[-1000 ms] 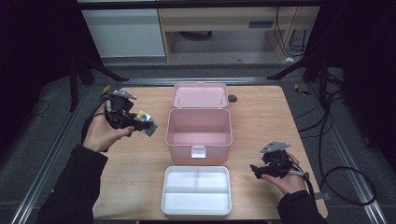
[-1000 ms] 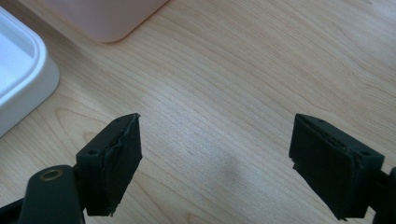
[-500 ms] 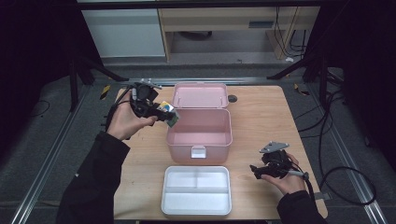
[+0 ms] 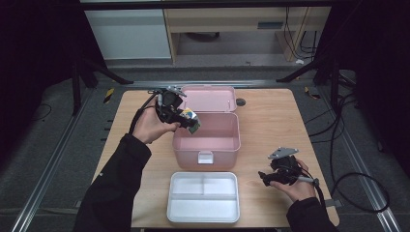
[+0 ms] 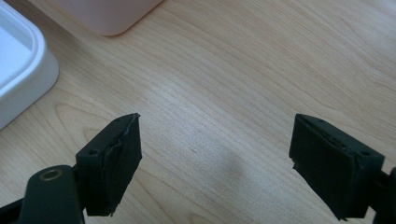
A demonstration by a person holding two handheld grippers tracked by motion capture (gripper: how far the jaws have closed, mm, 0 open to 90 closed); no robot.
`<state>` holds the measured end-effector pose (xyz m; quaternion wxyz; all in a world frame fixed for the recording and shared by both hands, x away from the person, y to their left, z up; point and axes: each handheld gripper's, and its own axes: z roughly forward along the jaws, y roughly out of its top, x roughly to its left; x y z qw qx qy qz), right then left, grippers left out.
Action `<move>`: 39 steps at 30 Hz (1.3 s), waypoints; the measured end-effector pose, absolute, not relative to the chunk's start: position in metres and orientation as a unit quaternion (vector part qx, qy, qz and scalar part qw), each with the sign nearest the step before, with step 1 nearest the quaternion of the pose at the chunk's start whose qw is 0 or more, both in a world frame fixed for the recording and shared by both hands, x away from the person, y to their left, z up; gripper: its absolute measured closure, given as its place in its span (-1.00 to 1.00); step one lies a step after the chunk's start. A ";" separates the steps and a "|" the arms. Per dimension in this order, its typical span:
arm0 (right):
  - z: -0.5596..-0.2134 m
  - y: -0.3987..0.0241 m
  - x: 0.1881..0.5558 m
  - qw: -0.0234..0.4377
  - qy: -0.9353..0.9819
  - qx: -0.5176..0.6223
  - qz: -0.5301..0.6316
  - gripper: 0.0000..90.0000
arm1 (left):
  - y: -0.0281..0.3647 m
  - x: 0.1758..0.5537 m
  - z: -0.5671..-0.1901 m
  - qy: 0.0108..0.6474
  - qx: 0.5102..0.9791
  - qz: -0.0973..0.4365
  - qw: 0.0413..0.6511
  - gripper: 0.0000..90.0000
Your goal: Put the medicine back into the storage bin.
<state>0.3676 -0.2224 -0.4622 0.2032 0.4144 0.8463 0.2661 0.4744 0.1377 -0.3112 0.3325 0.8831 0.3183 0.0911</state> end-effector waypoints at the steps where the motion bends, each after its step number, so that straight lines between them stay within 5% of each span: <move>1: -0.462 -0.222 0.368 0.203 0.847 0.414 0.266 -0.62 | 0.136 0.475 -0.313 0.315 0.886 0.092 0.328 0.00; 20: -0.464 -0.221 0.368 0.200 0.850 0.411 0.264 -0.63 | 0.116 0.482 -0.360 0.302 0.909 0.062 0.280 -0.02; 39: -0.461 -0.222 0.367 0.206 0.846 0.411 0.270 -0.63 | 0.135 0.459 -0.331 0.277 0.897 0.094 0.332 0.07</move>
